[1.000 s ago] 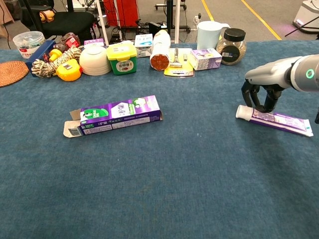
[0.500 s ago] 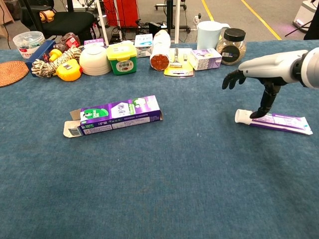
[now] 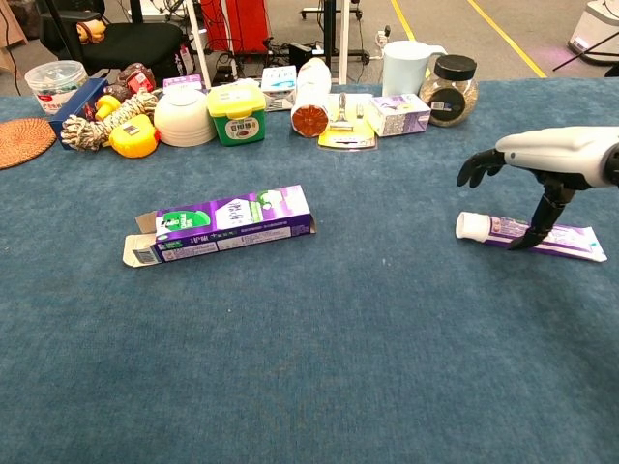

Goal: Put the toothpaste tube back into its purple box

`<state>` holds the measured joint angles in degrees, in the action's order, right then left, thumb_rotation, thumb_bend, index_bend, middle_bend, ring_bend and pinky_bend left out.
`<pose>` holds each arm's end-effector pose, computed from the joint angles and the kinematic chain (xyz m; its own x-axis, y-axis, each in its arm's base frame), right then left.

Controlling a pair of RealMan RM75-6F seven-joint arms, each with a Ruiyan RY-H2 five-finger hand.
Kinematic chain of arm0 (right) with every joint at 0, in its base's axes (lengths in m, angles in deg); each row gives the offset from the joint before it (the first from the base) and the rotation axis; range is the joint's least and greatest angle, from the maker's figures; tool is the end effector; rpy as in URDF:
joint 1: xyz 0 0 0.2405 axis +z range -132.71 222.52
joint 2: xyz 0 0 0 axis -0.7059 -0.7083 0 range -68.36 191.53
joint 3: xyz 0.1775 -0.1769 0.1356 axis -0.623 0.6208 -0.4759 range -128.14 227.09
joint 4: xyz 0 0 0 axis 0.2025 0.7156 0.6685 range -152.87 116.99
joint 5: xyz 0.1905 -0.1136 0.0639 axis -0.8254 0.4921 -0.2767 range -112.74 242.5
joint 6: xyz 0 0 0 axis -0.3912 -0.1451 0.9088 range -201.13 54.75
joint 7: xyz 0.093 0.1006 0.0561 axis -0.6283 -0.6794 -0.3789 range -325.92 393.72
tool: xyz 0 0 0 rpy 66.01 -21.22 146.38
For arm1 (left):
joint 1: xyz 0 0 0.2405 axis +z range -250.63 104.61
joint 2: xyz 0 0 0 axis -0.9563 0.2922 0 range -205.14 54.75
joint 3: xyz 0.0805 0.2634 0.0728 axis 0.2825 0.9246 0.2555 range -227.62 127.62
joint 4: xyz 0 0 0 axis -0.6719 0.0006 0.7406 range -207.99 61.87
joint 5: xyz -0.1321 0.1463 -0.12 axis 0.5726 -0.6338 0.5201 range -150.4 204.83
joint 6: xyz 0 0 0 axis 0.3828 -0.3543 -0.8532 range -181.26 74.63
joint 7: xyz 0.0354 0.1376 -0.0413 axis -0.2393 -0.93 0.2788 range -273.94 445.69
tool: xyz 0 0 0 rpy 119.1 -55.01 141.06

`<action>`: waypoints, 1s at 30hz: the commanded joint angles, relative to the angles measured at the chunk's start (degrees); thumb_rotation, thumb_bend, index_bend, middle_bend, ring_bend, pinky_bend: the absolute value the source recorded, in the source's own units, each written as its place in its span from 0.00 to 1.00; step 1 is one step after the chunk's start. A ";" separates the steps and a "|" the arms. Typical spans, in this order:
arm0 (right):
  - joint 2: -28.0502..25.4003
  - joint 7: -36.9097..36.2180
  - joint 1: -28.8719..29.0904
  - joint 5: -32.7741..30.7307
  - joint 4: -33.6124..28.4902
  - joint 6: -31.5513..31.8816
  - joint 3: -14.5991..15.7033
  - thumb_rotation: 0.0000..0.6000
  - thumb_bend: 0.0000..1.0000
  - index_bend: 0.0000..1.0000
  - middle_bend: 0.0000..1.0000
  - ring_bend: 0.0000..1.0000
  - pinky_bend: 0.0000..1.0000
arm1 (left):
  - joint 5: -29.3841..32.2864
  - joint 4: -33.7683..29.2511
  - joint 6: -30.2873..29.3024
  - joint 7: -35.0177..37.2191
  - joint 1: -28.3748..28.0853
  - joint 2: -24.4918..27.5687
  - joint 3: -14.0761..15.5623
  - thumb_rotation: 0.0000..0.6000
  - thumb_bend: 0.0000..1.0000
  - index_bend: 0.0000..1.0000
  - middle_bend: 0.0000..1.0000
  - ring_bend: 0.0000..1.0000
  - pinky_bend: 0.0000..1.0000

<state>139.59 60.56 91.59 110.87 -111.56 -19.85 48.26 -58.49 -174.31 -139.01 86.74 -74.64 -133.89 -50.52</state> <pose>-0.2117 -0.3590 -0.0022 0.5361 -0.4231 0.7305 -0.8442 -0.2616 0.4679 -0.3316 0.1587 0.1663 0.3245 0.0558 0.9442 0.9438 0.0473 -0.3272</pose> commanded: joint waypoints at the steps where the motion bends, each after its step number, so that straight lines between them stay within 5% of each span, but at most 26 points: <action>1: 0.42 -2.09 -1.38 0.05 1.26 0.26 -0.38 1.00 0.19 0.20 0.22 0.18 0.09 | -0.01 -0.06 -0.06 -0.01 0.03 0.01 0.01 1.00 0.03 0.00 0.00 0.00 0.14; 30: 5.71 -14.12 -10.05 13.65 14.28 2.02 -0.62 1.00 0.27 0.30 0.32 0.31 0.32 | -0.19 -0.19 0.03 -0.62 0.08 -0.21 0.21 1.00 0.03 0.00 0.00 0.00 0.14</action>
<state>145.11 46.67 81.93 123.91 -97.89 -17.99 47.54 -58.69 -174.50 -138.98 86.14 -74.56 -134.10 -50.32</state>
